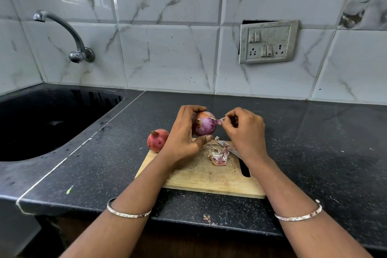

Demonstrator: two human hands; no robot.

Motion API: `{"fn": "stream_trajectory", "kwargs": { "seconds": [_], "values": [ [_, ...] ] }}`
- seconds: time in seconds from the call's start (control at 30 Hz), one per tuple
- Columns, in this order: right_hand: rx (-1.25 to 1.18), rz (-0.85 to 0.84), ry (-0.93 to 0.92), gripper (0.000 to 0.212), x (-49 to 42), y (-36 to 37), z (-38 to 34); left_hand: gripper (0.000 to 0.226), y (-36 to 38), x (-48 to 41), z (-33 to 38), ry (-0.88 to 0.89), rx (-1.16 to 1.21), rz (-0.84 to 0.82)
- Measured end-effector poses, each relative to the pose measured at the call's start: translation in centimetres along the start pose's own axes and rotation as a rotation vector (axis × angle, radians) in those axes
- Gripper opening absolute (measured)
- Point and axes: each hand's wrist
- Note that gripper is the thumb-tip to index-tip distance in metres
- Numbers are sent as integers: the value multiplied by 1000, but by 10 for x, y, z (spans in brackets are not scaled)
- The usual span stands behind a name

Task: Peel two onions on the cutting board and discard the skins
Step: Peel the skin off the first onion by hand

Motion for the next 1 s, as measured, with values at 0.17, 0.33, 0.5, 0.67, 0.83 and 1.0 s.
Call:
{"fn": "stream_trajectory", "kwargs": {
  "seconds": [0.17,0.33,0.5,0.67,0.83,1.0],
  "values": [
    [53,-13,52,9,-1,0,1,67,0,0,-1,-55,50,0],
    [86,-11,91,9,-1,-1,3,66,0,1,1,-98,102,-6],
    [177,-39,121,9,-1,-2,1,65,0,2,4,-113,133,-1],
    [222,-76,120,9,0,-1,-1,62,0,2,5,-117,150,31],
    [254,-85,137,12,1,-2,-5,62,2,2,6,-110,131,44],
    [260,-83,146,10,0,-1,-3,64,2,2,3,-89,109,24]
  ]
}}
Point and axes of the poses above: each hand's wrist, its own x-axis away from the middle knuckle, its own y-axis out of the palm, z = x × y, and after that the axes turned 10 degrees about z, right-handed
